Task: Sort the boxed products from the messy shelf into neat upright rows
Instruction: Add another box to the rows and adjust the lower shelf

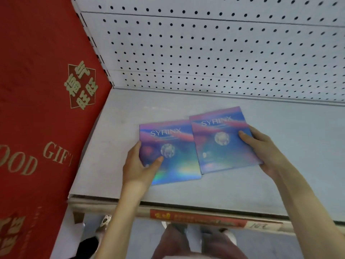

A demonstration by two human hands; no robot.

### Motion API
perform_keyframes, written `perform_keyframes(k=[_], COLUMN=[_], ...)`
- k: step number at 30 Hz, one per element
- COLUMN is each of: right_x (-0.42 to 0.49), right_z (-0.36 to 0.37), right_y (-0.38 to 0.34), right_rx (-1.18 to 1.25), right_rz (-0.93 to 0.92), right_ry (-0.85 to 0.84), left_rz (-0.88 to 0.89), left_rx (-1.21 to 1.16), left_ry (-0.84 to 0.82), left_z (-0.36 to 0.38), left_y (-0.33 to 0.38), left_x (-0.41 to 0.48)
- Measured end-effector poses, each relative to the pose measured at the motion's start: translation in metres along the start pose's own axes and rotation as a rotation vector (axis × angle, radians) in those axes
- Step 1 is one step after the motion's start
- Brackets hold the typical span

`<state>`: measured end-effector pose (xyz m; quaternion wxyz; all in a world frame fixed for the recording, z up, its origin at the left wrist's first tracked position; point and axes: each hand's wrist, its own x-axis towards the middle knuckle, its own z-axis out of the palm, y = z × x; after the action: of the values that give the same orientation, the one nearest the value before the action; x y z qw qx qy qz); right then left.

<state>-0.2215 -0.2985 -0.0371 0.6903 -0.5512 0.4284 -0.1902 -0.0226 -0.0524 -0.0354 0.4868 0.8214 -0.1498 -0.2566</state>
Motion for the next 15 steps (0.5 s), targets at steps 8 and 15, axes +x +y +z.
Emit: perform_keyframes(k=[8, 15], right_x=[-0.036, -0.089], right_z=[-0.012, -0.053], right_y=[0.015, 0.015], right_rx=[0.146, 0.191], right_rz=[-0.04, 0.009], right_ry=[0.021, 0.08], left_rz=[0.09, -0.022], left_rx=[-0.305, -0.384], left_ry=[0.035, -0.162], left_z=[0.004, 0.041], left_y=[0.006, 0.025], left_x=[-0.009, -0.052])
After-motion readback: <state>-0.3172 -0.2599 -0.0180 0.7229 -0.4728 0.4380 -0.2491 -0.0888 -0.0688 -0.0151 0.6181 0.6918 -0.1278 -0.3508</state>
